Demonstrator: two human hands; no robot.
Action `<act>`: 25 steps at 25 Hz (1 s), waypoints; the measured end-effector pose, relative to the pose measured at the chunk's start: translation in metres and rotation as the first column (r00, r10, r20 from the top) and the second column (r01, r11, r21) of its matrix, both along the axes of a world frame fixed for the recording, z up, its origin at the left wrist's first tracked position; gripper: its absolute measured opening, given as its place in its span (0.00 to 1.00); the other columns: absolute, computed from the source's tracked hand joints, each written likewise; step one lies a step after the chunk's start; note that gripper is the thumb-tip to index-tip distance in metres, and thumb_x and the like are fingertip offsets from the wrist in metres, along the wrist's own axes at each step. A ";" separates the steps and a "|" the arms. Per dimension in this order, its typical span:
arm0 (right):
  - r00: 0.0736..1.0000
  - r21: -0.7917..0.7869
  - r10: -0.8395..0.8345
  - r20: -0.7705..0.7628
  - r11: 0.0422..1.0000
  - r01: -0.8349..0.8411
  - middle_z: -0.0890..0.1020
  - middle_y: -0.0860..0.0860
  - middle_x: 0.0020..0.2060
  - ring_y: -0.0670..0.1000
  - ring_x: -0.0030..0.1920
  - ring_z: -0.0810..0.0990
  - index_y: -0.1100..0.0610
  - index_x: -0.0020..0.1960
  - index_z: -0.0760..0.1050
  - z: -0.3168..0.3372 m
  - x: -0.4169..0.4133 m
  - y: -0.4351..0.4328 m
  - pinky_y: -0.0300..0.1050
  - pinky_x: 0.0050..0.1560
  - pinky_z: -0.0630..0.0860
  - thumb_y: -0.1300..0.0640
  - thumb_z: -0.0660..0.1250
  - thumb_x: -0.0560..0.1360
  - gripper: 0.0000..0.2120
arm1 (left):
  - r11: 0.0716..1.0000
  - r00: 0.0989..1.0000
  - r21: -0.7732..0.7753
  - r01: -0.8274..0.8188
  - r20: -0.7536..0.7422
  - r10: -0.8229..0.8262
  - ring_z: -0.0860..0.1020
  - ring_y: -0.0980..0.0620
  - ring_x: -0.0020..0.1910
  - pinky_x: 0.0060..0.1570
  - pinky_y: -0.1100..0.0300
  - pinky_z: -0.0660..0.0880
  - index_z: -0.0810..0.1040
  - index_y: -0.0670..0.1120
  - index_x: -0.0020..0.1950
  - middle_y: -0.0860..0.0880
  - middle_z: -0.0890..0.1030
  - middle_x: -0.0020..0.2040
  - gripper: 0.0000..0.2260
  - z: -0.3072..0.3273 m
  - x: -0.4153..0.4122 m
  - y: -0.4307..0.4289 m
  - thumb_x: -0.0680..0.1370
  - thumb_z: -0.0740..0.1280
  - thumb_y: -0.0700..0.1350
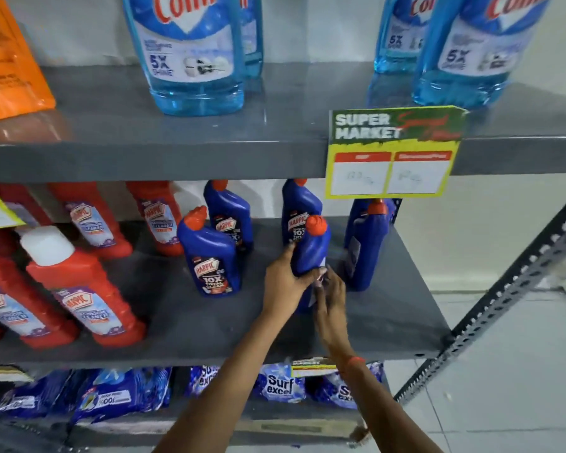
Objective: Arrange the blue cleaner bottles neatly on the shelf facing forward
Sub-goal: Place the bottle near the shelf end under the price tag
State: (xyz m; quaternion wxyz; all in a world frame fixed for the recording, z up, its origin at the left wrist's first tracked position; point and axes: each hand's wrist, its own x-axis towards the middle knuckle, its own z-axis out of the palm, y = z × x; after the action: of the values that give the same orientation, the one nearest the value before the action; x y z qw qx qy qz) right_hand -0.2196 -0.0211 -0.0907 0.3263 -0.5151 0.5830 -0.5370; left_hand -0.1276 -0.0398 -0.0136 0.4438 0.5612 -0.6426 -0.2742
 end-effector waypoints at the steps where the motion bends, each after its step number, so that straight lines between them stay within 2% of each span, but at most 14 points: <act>1: 0.999 0.005 0.045 -0.001 0.999 -0.045 0.67 0.50 0.63 0.51 0.69 0.66 0.58 0.70 0.62 -0.002 -0.003 0.000 0.44 0.70 0.60 0.44 0.53 0.75 0.28 | 0.999 0.999 0.019 -0.046 0.004 0.046 0.81 0.42 0.49 0.43 0.61 0.72 0.76 0.43 0.58 0.41 0.84 0.51 0.27 0.002 -0.002 -0.003 0.63 0.76 0.52; 4: 0.991 0.065 0.125 0.052 0.990 -0.128 0.70 0.52 0.63 0.47 0.64 0.69 0.56 0.70 0.64 -0.004 -0.010 -0.005 0.43 0.67 0.64 0.38 0.54 0.71 0.32 | 0.993 0.989 0.099 -0.067 -0.124 0.079 0.81 0.45 0.44 0.45 0.52 0.76 0.78 0.44 0.49 0.43 0.84 0.46 0.23 0.009 0.001 -0.010 0.60 0.74 0.54; 5: 0.984 0.106 0.145 0.098 0.982 -0.156 0.74 0.53 0.59 0.46 0.58 0.74 0.55 0.65 0.69 0.000 -0.016 -0.006 0.41 0.62 0.69 0.39 0.57 0.71 0.29 | 0.992 0.978 0.119 -0.040 -0.201 0.064 0.81 0.48 0.43 0.44 0.51 0.77 0.78 0.45 0.47 0.44 0.84 0.44 0.20 0.014 0.004 -0.011 0.60 0.75 0.53; 7: 0.938 0.207 0.216 0.270 0.939 -0.276 0.81 0.53 0.52 0.45 0.47 0.79 0.53 0.54 0.75 0.007 -0.032 -0.014 0.35 0.49 0.76 0.45 0.64 0.73 0.15 | 0.987 0.936 0.142 0.080 -0.351 -0.025 0.81 0.56 0.40 0.42 0.56 0.77 0.77 0.46 0.45 0.47 0.83 0.43 0.13 0.023 0.011 -0.013 0.64 0.77 0.43; 8: 0.875 0.239 0.260 0.408 0.895 -0.377 0.82 0.53 0.51 0.46 0.45 0.81 0.53 0.52 0.76 0.012 -0.040 -0.018 0.35 0.46 0.78 0.50 0.68 0.73 0.10 | 0.975 0.909 0.155 0.161 -0.407 -0.085 0.82 0.57 0.41 0.44 0.58 0.77 0.78 0.46 0.46 0.48 0.83 0.44 0.12 0.028 0.016 -0.015 0.66 0.75 0.38; 10: 0.706 0.222 0.305 0.639 0.806 -0.548 0.84 0.53 0.50 0.51 0.45 0.84 0.55 0.54 0.76 0.020 -0.055 -0.022 0.40 0.44 0.82 0.57 0.72 0.68 0.15 | 0.931 0.862 0.184 0.316 -0.466 -0.200 0.82 0.53 0.48 0.51 0.56 0.79 0.79 0.45 0.50 0.48 0.84 0.48 0.13 0.037 0.025 -0.017 0.69 0.72 0.34; 11: 0.662 0.203 0.335 0.670 0.775 -0.598 0.85 0.53 0.49 0.53 0.46 0.85 0.56 0.56 0.76 0.024 -0.058 -0.023 0.43 0.44 0.83 0.59 0.73 0.66 0.19 | 0.909 0.839 0.186 0.373 -0.485 -0.246 0.81 0.51 0.50 0.53 0.57 0.78 0.79 0.45 0.52 0.49 0.84 0.48 0.13 0.041 0.028 -0.018 0.70 0.71 0.34; 13: 0.701 0.197 0.363 0.615 0.789 -0.582 0.85 0.55 0.51 0.55 0.48 0.85 0.58 0.58 0.74 0.027 -0.053 -0.023 0.45 0.44 0.84 0.64 0.74 0.67 0.20 | 0.885 0.811 0.195 0.424 -0.516 -0.275 0.80 0.51 0.53 0.55 0.57 0.78 0.76 0.46 0.59 0.50 0.84 0.51 0.16 0.042 0.029 -0.020 0.72 0.68 0.35; 15: 0.811 0.213 0.250 0.529 0.886 -0.413 0.82 0.56 0.50 0.55 0.47 0.84 0.58 0.53 0.72 0.029 -0.038 -0.021 0.45 0.43 0.84 0.66 0.74 0.67 0.18 | 0.898 0.833 0.220 0.382 -0.502 -0.231 0.79 0.51 0.58 0.59 0.55 0.75 0.69 0.48 0.67 0.48 0.81 0.58 0.21 0.041 0.024 -0.020 0.75 0.67 0.39; 16: 0.865 0.203 0.165 0.474 0.935 -0.289 0.81 0.55 0.47 0.53 0.43 0.82 0.56 0.48 0.70 0.028 -0.030 -0.018 0.43 0.41 0.83 0.65 0.74 0.67 0.16 | 0.905 0.850 0.235 0.354 -0.484 -0.207 0.78 0.50 0.60 0.61 0.53 0.74 0.66 0.50 0.69 0.48 0.79 0.61 0.24 0.042 0.018 -0.019 0.75 0.68 0.42; 18: 0.934 0.136 0.041 0.355 0.986 -0.095 0.76 0.51 0.39 0.49 0.37 0.76 0.54 0.43 0.66 0.026 -0.017 -0.014 0.35 0.39 0.77 0.64 0.75 0.67 0.18 | 0.923 0.893 0.243 0.297 -0.413 -0.178 0.78 0.52 0.58 0.59 0.55 0.75 0.66 0.51 0.68 0.48 0.78 0.62 0.26 0.045 0.005 -0.015 0.72 0.71 0.47; 19: 0.945 0.095 0.025 0.327 0.994 -0.059 0.75 0.50 0.39 0.48 0.36 0.74 0.55 0.44 0.66 0.024 -0.012 -0.012 0.32 0.37 0.75 0.64 0.75 0.66 0.18 | 0.943 0.916 0.227 0.245 -0.372 -0.149 0.79 0.53 0.56 0.56 0.58 0.76 0.69 0.51 0.65 0.48 0.79 0.60 0.26 0.049 -0.002 -0.013 0.70 0.73 0.49; 22: 0.960 0.057 0.061 0.274 0.995 -0.079 0.76 0.50 0.42 0.47 0.39 0.75 0.61 0.50 0.65 0.020 -0.008 -0.009 0.31 0.40 0.75 0.61 0.77 0.64 0.24 | 0.989 0.971 0.139 0.043 -0.240 -0.008 0.80 0.50 0.48 0.49 0.57 0.78 0.73 0.48 0.56 0.47 0.82 0.51 0.22 0.057 -0.008 -0.016 0.66 0.75 0.49; 25: 0.942 0.064 0.170 0.288 0.978 -0.196 0.76 0.47 0.45 0.46 0.44 0.77 0.61 0.54 0.65 0.016 -0.016 -0.018 0.31 0.42 0.77 0.65 0.79 0.61 0.29 | 0.993 0.980 0.108 0.050 -0.199 -0.027 0.80 0.46 0.48 0.50 0.52 0.79 0.75 0.45 0.54 0.45 0.82 0.48 0.17 0.058 0.010 -0.025 0.67 0.74 0.41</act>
State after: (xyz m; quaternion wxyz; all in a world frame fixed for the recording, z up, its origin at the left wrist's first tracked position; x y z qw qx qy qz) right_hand -0.2352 -0.0386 -0.0743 0.4776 -0.4700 0.5045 -0.5445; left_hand -0.1174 -0.0652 0.0447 0.4676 0.5428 -0.5897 -0.3728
